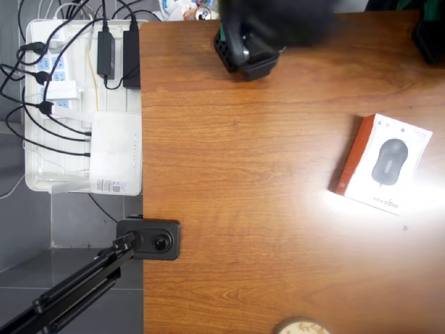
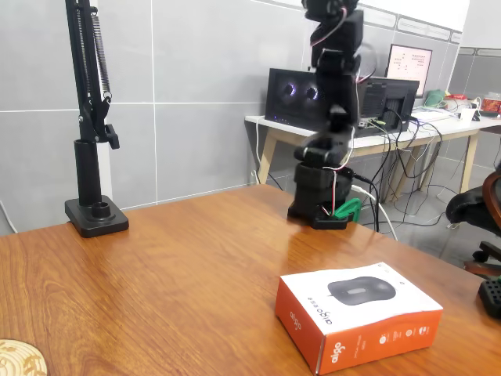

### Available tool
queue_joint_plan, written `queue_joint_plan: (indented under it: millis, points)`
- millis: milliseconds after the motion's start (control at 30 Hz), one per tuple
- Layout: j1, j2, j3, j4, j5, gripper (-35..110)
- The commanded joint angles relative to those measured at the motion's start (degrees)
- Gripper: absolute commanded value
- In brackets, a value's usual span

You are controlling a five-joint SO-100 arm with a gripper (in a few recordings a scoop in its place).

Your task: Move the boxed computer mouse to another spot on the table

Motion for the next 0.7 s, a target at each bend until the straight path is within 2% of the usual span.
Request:
queue_joint_plan:
  millis: [0, 67, 133, 233, 300, 333, 400, 467, 600, 667]
  points:
    - [-13.01, -11.95, -7.56, 8.79, 7.56, 7]
    - [-15.12, -16.26, -8.7, 11.51, 8.17, 10]
    - [-16.52, -18.9, -7.03, 9.05, 7.38, 13]
    - [-16.79, -23.12, -8.7, 12.83, 0.88, 10]
    - [-16.52, -25.84, -7.47, 9.05, -1.49, 11]
    - [-16.7, -27.07, -8.88, 10.9, -2.81, 11]
    - [-16.7, -29.71, -16.0, 22.85, -3.25, 10]
    - [-16.26, -33.84, -23.47, 31.55, -2.81, 29]
    - [-14.59, -44.47, -32.43, 33.49, -0.18, 60]
    - [-14.24, -50.89, -36.91, 33.57, 0.62, 82]
